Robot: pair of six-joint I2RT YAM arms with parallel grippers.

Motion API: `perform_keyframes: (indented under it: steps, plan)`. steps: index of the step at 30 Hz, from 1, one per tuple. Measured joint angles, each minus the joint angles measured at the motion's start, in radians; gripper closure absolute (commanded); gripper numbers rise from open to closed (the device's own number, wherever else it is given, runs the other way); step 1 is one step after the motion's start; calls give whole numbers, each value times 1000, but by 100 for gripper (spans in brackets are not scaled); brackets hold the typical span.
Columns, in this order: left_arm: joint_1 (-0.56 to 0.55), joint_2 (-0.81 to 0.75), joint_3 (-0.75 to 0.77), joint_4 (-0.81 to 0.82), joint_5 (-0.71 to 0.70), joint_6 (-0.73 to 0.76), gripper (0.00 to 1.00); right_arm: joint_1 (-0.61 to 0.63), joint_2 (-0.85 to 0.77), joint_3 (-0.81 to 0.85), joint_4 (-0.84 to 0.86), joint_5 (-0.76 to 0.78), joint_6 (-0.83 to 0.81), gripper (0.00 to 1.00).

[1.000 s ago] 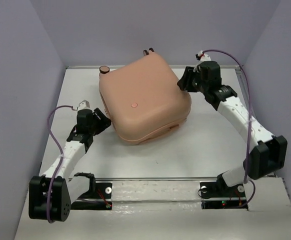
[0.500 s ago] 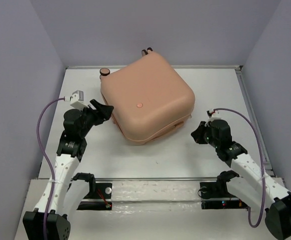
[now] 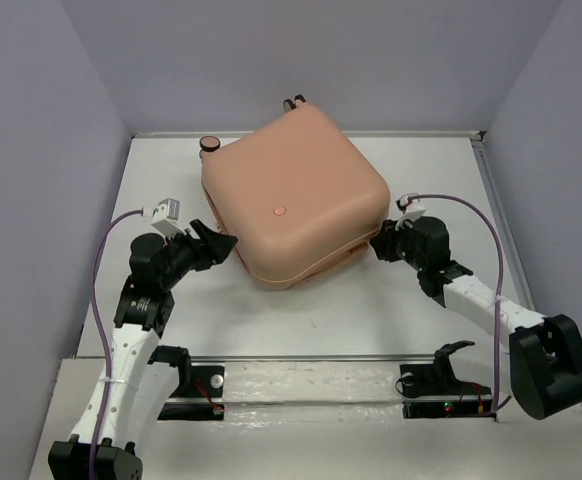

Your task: Pack the luggage

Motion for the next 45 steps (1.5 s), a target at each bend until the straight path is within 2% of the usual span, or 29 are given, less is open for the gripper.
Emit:
perform_keyframes:
  steps: [11,14,19,28,39,40,41,43,45]
  plan:
    - [0,-8,-6,-23,26,7,31,-6,61,23,85,6,-147,59]
    - [-4,-17,-12,-30,26,7,32,-6,77,26,92,30,-161,42]
    - [-5,-18,-13,-30,27,7,32,-25,107,38,99,42,-192,42]
    - [-6,-20,-13,-33,26,7,34,-46,183,64,183,11,-269,61]
    - [-26,-14,-13,-32,26,7,35,-54,183,66,212,-75,-269,70]
    - [-35,-6,-15,-29,26,6,35,-55,183,66,212,-82,-267,77]
    - [-43,0,-16,-28,26,5,35,-56,183,64,214,-91,-264,77]
    - [-63,13,-22,-23,25,-2,35,-56,183,59,225,-118,-251,84]
    - [-81,19,-34,-20,24,-10,35,-57,183,57,232,-134,-245,87]
